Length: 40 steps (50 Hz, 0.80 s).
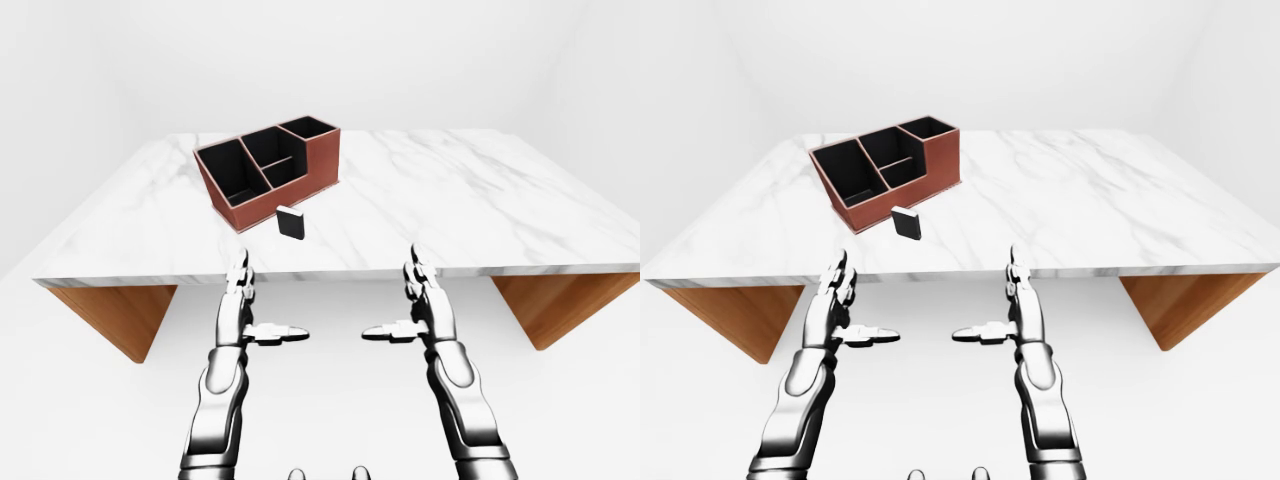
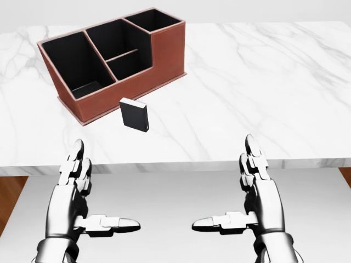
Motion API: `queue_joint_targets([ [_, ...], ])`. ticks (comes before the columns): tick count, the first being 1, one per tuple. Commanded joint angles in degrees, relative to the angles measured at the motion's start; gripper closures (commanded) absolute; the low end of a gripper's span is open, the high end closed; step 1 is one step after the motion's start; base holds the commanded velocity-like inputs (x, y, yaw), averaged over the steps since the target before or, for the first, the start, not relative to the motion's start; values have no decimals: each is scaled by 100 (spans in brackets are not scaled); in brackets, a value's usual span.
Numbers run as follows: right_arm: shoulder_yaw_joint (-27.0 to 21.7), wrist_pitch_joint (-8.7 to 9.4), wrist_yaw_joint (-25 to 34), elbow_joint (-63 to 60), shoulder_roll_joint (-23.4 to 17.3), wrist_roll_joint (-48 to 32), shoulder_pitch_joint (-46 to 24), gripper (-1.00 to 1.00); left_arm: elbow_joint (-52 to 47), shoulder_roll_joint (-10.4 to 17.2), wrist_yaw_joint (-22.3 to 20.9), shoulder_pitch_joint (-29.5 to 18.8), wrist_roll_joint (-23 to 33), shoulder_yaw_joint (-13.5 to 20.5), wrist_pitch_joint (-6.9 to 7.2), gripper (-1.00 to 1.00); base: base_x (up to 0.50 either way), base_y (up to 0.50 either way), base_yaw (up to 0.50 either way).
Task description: Pick up the book and place it in the left compartment of the caddy.
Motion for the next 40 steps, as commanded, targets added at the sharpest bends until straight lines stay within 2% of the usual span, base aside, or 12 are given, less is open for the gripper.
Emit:
queue_joint_targets([
  [1,-36,-54,286,-345,-32,36,148,-100,-314,47,-189,112,-125,182,-90,-100,0,0,0],
  [2,-14,-27,276,-377,-32,-6,158,-100,-347,36,-167,108,-207,227,-97,-100,0,0,0],
  [4,65,-68,350,-471,-39,-78,192,-100,-564,73,-243,126,-351,265,172,-100,0,0,0],
  [6,96,31,341,-663,-2,-61,254,-100,-629,75,-202,106,-460,359,152,-100,0,0,0],
  [8,137,125,343,-894,0,-94,331,-100,-631,133,-233,38,-528,428,254,-100,0,0,0],
  [11,128,160,355,-1002,-7,-93,377,-100,-647,158,-228,-19,-617,510,309,-100,0,0,0],
  [15,122,199,362,-1132,-11,-107,422,-100,-885,206,-246,-41,-813,643,504,-100,0,0,0],
  [19,89,33,411,-1014,1,-1,394,-100,-944,210,-194,-57,-906,717,504,-100,0,0,0],
  [24,114,71,403,-1126,2,-13,438,-100,-933,266,-172,-134,-1004,809,504,-100,0,0,0],
  [28,98,8,394,-1031,-5,-23,422,-100,-861,360,-128,-291,-1128,946,504,-100,0,0,0],
  [36,162,156,347,-1259,13,-78,470,-100,-661,555,-17,-539,-1349,1203,504,-100,0,0,0],
  [40,237,310,313,-1609,17,-149,592,-100,-626,636,16,-603,-1438,1305,504,-100,0,0,0],
])
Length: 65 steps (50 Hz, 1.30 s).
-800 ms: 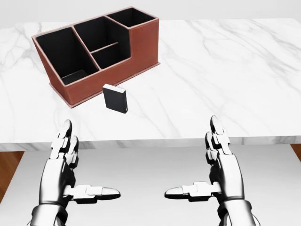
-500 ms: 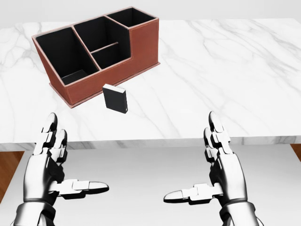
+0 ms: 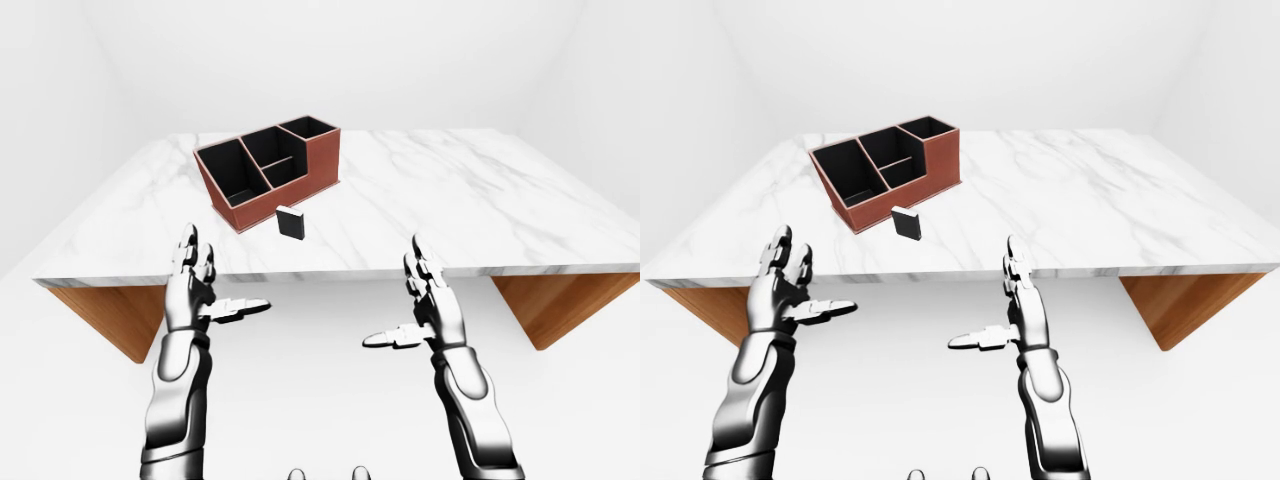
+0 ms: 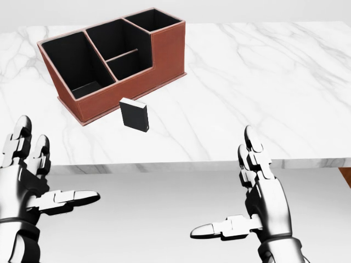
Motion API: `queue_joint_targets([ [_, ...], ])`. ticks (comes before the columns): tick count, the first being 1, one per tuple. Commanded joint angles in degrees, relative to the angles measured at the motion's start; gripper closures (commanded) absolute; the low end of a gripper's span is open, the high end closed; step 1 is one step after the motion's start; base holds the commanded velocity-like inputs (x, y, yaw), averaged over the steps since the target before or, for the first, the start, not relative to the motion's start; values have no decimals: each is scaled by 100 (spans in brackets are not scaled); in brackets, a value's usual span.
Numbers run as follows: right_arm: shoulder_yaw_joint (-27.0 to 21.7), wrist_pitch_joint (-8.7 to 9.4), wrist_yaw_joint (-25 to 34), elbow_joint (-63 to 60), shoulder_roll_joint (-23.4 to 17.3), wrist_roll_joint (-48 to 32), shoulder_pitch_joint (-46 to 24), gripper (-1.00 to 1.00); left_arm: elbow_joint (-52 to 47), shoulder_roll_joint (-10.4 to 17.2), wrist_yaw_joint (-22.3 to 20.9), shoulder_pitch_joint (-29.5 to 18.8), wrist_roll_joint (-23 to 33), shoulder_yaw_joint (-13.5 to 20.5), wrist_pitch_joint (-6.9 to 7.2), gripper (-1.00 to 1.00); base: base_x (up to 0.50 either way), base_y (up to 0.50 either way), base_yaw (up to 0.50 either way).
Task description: Pick up the book and place it in the left compartment of the caddy.
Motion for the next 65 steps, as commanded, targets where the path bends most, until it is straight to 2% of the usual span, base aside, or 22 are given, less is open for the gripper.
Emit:
queue_joint_targets([
  [1,115,226,-53,-505,14,-100,163,-100,113,230,110,-253,-300,312,0,-100,0,0,0],
  [6,209,414,-90,-966,18,-149,320,-100,172,314,134,-320,-438,414,0,-100,0,0,0],
  [13,448,414,-168,-1897,-11,-277,609,-100,-44,326,180,-262,-468,451,0,-100,0,0,0],
  [21,782,414,-278,-3058,-148,-652,936,-100,158,445,206,-396,-538,559,0,-100,0,0,0],
  [35,934,414,-401,-4130,-261,-814,1266,-100,-65,574,306,-407,-720,782,0,-100,0,0,0],
  [49,1096,414,-474,-4372,-365,-1175,1365,-100,-185,630,362,-388,-829,892,0,-100,0,2,0],
  [65,1027,414,-411,-4408,-329,-1068,1388,-100,-231,618,368,-374,-818,878,0,-100,0,50,0],
])
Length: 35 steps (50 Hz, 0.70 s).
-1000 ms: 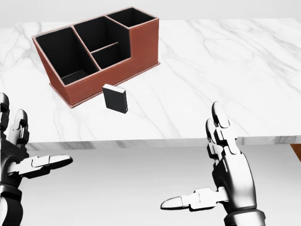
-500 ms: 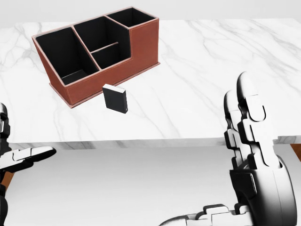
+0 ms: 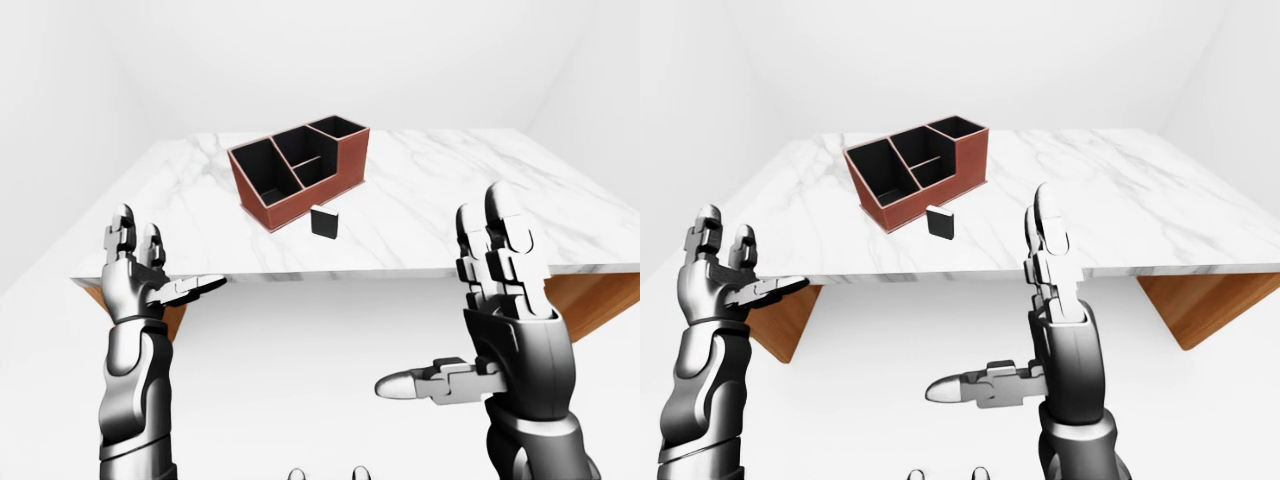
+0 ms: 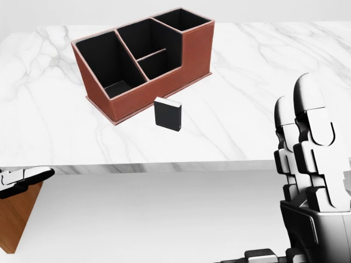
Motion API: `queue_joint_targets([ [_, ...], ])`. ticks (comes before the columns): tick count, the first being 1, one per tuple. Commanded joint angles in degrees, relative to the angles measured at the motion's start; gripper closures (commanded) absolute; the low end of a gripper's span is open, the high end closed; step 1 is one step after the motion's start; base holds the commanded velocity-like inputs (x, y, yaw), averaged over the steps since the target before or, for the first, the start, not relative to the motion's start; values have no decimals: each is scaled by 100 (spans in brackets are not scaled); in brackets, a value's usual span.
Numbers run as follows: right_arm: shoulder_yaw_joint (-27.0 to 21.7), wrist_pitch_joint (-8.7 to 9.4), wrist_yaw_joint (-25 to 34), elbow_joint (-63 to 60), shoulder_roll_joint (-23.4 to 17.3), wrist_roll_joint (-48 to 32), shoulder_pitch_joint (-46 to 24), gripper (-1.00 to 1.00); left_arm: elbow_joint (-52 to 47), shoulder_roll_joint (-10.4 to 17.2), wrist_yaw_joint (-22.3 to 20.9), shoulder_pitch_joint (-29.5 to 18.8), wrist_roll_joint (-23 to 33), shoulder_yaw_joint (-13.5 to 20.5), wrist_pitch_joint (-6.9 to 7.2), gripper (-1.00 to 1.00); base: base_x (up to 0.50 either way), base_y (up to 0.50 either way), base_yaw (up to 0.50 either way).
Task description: Pick up the book and place it in the left compartment of the caddy.
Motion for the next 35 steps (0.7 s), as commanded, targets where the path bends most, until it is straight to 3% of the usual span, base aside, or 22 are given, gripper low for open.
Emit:
queue_joint_targets([
  [1,11,0,15,-66,-3,-7,37,-100,-59,3,11,16,-5,12,0,-100,0,50,0],
  [10,52,0,35,-19,-26,24,49,-100,-80,0,13,22,-4,21,0,-100,4,50,0],
  [35,235,0,154,71,-186,248,159,-100,-98,-25,-16,43,37,-12,0,-100,49,19,0],
])
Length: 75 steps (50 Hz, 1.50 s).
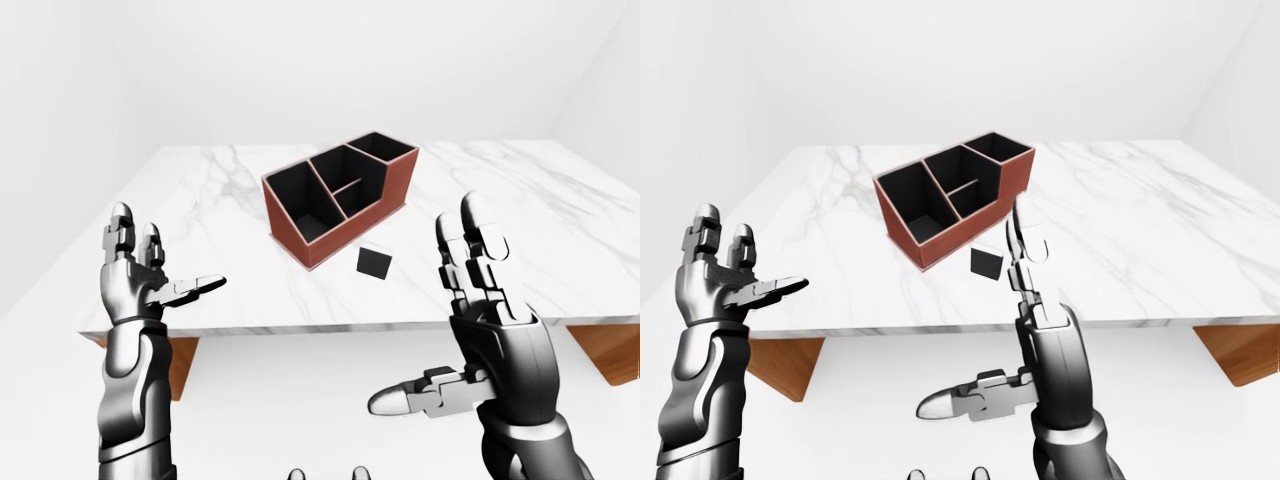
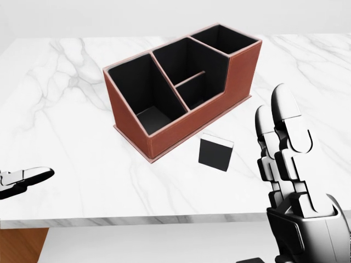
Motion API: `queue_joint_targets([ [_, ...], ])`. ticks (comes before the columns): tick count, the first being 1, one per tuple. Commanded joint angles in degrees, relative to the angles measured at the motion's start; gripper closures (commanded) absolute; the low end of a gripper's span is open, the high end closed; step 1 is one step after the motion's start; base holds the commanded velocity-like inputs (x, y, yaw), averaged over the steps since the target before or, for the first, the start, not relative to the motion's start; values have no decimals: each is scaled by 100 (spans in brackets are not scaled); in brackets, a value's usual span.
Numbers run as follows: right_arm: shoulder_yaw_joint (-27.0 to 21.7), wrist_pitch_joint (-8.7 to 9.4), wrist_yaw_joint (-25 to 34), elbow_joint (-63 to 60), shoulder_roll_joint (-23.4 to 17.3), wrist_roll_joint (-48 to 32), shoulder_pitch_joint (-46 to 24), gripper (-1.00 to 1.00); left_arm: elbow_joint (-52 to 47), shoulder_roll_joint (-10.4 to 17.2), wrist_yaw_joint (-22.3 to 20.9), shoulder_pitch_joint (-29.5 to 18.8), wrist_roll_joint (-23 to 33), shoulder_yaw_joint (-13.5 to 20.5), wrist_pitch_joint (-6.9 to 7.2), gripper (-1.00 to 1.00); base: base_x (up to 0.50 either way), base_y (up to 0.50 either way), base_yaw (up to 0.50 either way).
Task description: Pick up the book and place it in the left compartment of the caddy.
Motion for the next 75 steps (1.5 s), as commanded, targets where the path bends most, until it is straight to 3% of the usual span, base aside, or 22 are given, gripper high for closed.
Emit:
queue_joint_targets([
  [1,3,0,35,42,-31,56,26,-100,15,-19,-8,7,31,-25,0,-100,50,14,0],
  [55,-165,0,74,300,63,288,23,-100,-75,-11,-8,28,-15,23,0,-100,50,8,0],
  [75,-179,0,7,334,36,239,85,-100,-92,-29,-23,35,-3,8,0,-100,1,0,0],
])
